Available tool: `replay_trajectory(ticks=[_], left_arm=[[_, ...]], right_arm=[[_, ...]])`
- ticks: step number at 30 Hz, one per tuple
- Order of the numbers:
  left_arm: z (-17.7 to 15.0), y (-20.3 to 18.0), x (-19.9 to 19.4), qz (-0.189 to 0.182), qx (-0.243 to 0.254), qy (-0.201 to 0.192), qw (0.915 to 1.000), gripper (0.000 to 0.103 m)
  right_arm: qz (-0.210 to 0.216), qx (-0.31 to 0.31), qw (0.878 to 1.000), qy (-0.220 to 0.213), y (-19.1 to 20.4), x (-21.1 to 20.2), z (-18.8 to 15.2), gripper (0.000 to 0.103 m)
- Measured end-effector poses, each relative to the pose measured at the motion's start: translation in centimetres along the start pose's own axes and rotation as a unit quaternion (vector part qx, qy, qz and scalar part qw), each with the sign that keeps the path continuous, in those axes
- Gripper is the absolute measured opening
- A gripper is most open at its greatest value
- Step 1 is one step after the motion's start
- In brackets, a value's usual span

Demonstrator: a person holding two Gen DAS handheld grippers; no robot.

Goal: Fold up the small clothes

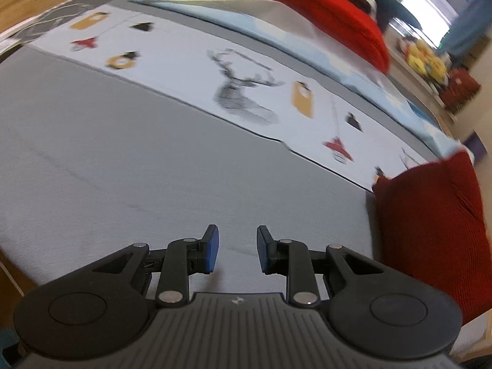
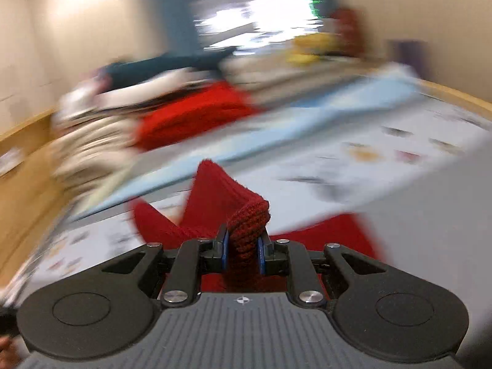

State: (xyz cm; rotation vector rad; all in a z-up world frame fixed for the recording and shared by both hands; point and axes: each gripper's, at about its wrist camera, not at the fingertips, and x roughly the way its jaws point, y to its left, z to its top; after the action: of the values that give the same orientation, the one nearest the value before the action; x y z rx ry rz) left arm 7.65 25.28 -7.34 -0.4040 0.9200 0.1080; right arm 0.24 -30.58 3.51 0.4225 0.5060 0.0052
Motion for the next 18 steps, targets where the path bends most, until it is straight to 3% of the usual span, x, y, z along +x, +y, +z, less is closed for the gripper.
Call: replay_trajectory(ticks=[2, 3, 5, 6, 7, 10, 12, 15, 18], left_arm=[[0.0, -2.2, 0.9, -0.008, 0.015, 0.007, 0.9998, 0.028], [-0.1, -3.3, 1.3, -0.014, 0.024, 0.010, 0.9996, 0.028], [-0.3, -5.8, 2.2, -0.022, 0.044, 0.018, 0.9986, 0.028], [-0.5, -7.0, 2.6, -0.026, 0.055, 0.021, 0.9979, 0.028], [-0.6, -8.2, 3.1, -0.029, 0.067, 0.025, 0.9970, 0.028], [-1.4, -11.3, 4.4, -0.032, 0.099, 0.034, 0.9939, 0.029], [-2.0, -12.9, 5.1, -0.030, 0.119, 0.038, 0.9917, 0.030], [-2.9, -14.6, 5.8, -0.020, 0.145, 0.040, 0.9884, 0.031], [-3.9, -15.8, 6.3, -0.006, 0.171, 0.039, 0.9845, 0.031]], right_arm=[[-0.078, 0.056, 0.995, 0.038, -5.1, 0.9, -0.7, 0.019], [-0.123, 0.085, 0.985, 0.086, -7.9, 1.7, -1.3, 0.019], [-0.172, 0.134, 0.963, 0.160, -12.0, 2.4, -2.3, 0.025], [-0.175, 0.147, 0.960, 0.163, -13.2, 1.9, -2.4, 0.027], [-0.169, 0.143, 0.963, 0.156, -13.8, 1.3, -2.2, 0.035], [-0.148, 0.084, 0.979, 0.114, -13.7, -0.3, -0.1, 0.038], [-0.094, 0.065, 0.989, 0.095, -13.9, -0.7, 2.1, 0.042], [-0.025, 0.043, 0.994, 0.101, -13.7, 1.0, 5.1, 0.049], [0.017, 0.010, 0.990, 0.139, -13.9, 4.5, 6.8, 0.058]])
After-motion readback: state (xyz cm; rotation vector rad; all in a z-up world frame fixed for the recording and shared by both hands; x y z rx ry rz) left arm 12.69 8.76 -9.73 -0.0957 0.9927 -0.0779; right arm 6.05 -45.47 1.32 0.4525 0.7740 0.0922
